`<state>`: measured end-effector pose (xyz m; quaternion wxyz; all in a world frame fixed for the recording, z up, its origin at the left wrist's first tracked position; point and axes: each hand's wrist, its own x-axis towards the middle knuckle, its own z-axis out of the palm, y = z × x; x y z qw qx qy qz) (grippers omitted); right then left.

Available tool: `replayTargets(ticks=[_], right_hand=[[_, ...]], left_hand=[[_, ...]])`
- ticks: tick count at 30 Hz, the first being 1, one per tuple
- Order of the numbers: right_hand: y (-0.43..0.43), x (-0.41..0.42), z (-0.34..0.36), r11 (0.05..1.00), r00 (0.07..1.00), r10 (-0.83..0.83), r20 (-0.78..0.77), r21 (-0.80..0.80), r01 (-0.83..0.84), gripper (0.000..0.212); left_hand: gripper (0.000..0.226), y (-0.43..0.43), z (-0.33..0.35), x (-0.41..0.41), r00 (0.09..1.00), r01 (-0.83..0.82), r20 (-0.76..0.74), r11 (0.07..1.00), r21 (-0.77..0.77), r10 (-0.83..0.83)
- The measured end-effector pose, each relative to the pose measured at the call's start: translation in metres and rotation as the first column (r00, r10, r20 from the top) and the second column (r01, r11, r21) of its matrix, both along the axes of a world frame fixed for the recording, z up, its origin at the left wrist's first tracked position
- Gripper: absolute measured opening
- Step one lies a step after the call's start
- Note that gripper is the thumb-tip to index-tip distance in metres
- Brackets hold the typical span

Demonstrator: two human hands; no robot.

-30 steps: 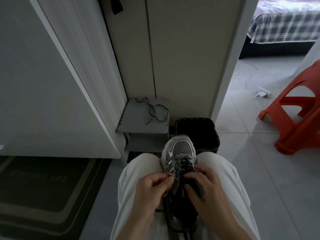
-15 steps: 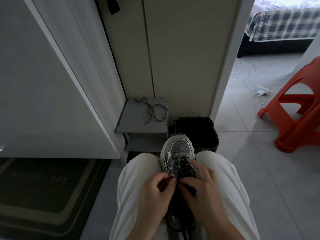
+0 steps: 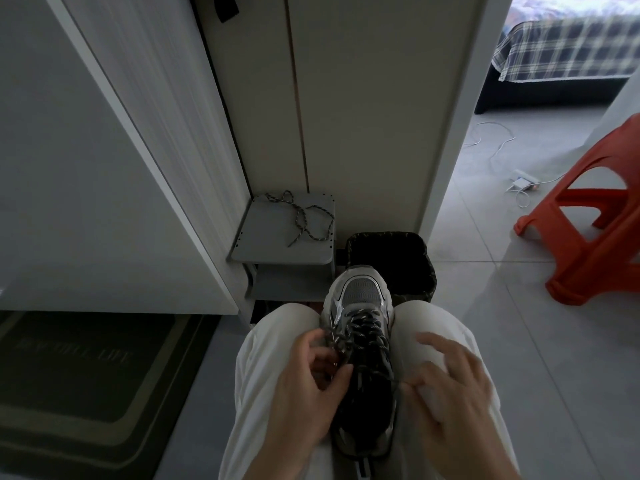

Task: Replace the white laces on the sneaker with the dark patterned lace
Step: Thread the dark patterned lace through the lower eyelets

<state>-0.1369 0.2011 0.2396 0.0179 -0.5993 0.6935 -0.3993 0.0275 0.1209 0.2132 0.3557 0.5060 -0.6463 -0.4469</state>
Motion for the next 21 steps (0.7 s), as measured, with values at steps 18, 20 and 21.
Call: replayTargets(ticks=[18,20,21], right_hand=[[-0.032,0.023,0.002,0.976,0.957,0.099,-0.272,0.214,-0.04,0.012],[-0.026,0.018,0.0,0.985,0.968,0.109,-0.228,0.153,-0.075,0.015],[-0.021,0.015,-0.002,0.99,0.973,0.11,-0.202,0.111,-0.089,0.013]], left_hand=[[0.024,-0.001,0.005,0.005,0.999,-0.009,-0.051,0.996,0.089,0.013],[0.025,-0.001,0.007,0.003,1.0,-0.017,-0.007,0.998,0.062,0.017],[0.026,-0.001,0.008,0.003,0.999,-0.022,0.026,0.999,0.042,0.021]])
